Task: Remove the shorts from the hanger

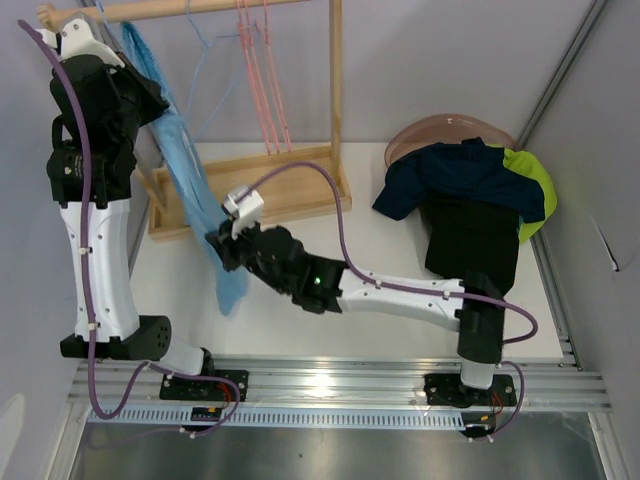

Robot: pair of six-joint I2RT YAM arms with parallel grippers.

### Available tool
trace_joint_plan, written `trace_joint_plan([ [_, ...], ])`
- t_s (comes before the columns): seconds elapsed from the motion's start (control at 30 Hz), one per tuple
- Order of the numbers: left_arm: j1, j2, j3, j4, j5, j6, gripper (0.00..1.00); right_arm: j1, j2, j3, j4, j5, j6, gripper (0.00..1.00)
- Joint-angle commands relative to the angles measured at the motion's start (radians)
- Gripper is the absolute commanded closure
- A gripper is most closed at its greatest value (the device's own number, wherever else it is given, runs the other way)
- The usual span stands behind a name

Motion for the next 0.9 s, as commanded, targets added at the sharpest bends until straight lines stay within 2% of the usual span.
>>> trace_joint_plan([
  [0.0,0.011,-0.038,0.040,0.098,0.015,0.013,1.00,0.124,-0.153,-0.257,0.074,0.148,-0.025,1.00],
  [0.07,0.017,-0.028,0.058,0.090,0.017,0.015,1.00,0.173,-0.239,-0.414,0.070,0.213,0.019,1.00],
  [0.2,0.020,-0.021,0.086,0.086,0.020,0.013,1.00,0.275,-0.338,-0.574,0.012,0.360,0.140,1.00],
  [0.27,0.020,-0.029,0.084,0.085,0.023,0.012,1.00,0.295,-0.358,-0.602,-0.004,0.386,0.185,1.00],
  [0.43,0.020,-0.060,0.049,0.096,0.040,0.013,1.00,0.273,-0.343,-0.585,0.015,0.423,0.151,1.00],
  [0.5,0.026,-0.046,0.089,0.084,-0.022,0.055,1.00,0.287,-0.348,-0.594,0.042,0.460,0.099,1.00],
  [0.53,0.067,-0.032,0.183,0.066,-0.025,0.053,1.00,0.302,-0.357,-0.606,0.053,0.489,0.087,1.00],
  [0.6,0.103,-0.032,0.199,0.059,0.041,0.009,1.00,0.289,-0.378,-0.623,0.036,0.478,0.117,1.00],
  [0.7,0.101,-0.108,0.086,0.088,0.151,-0.084,1.00,0.218,-0.359,-0.594,0.031,0.426,0.122,1.00],
  [0.73,0.103,-0.138,-0.053,0.099,0.258,-0.112,1.00,0.198,-0.348,-0.547,0.044,0.414,0.098,1.00],
  [0.77,0.098,-0.219,-0.112,0.119,0.318,-0.167,1.00,0.154,-0.331,-0.508,0.051,0.379,0.040,1.00],
  [0.8,0.094,-0.271,-0.253,0.147,0.372,-0.199,1.00,0.129,-0.313,-0.460,0.045,0.359,0.009,1.00],
  [0.83,0.081,-0.328,-0.329,0.235,0.459,-0.219,1.00,0.108,-0.268,-0.347,0.038,0.337,-0.022,1.00],
  [0.87,0.059,-0.384,-0.511,0.263,0.452,-0.244,1.00,0.063,-0.245,-0.282,0.010,0.290,-0.052,1.00],
])
